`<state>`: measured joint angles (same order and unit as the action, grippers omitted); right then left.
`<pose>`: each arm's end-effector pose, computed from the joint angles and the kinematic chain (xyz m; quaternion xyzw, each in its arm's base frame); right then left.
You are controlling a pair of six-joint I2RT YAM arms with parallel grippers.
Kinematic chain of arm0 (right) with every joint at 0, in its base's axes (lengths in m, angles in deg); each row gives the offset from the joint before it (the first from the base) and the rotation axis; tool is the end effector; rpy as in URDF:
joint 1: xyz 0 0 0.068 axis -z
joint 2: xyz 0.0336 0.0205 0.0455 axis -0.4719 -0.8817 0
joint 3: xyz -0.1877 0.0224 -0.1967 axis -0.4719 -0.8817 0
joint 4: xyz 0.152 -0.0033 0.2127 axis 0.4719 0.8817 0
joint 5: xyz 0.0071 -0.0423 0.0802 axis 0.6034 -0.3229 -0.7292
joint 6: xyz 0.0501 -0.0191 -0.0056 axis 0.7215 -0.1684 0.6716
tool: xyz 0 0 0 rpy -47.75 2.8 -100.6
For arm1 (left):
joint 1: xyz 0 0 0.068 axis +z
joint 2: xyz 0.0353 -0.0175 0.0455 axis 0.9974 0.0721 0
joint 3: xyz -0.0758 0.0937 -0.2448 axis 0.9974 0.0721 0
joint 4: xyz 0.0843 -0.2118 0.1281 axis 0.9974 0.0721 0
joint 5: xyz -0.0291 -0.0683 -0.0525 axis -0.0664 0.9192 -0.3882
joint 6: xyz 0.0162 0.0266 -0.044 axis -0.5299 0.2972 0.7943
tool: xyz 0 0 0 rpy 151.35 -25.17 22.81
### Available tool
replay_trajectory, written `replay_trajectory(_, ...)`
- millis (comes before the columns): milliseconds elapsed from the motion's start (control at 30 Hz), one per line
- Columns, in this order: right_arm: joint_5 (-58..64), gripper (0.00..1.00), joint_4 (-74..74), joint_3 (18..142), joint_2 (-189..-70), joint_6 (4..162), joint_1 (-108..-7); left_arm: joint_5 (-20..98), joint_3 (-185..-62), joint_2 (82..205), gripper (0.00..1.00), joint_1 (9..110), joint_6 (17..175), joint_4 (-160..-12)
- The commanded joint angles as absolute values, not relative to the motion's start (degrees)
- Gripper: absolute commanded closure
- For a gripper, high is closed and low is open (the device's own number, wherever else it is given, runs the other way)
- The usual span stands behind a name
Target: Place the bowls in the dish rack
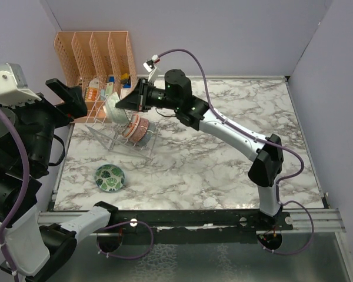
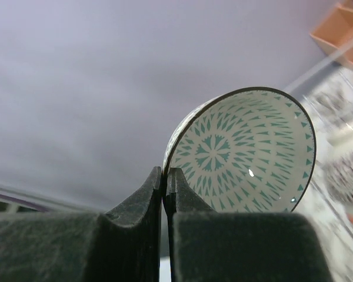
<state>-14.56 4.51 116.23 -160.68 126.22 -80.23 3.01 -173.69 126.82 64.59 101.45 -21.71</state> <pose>0.2782 0.3820 0.4036 -0.1605 0.7208 0.6124 0.2821 0.0469 -0.0007 0.5882 -0.1463 0.6838 -0.0732 0.7111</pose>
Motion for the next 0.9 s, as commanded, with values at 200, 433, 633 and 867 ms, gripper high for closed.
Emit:
replay_trajectory(200,0.37,0.99,-41.28,107.0,-166.8,160.27,-79.67,3.77,-175.78,127.64,0.01,64.05,100.57,-21.56)
replay_trajectory(433,7.86,0.99,-52.42,104.61,-173.51,173.2,-79.82,3.57,-176.45,128.0,0.01,63.9,100.05,-20.54)
replay_trajectory(633,10.39,0.99,-50.13,105.78,-175.21,173.87,-79.84,3.31,-176.39,128.12,0.01,63.72,99.14,-20.35)
replay_trajectory(867,9.7,0.99,-48.93,106.13,-178.25,178.45,-80.0,2.36,-175.81,127.93,0.01,63.41,98.06,-20.58)
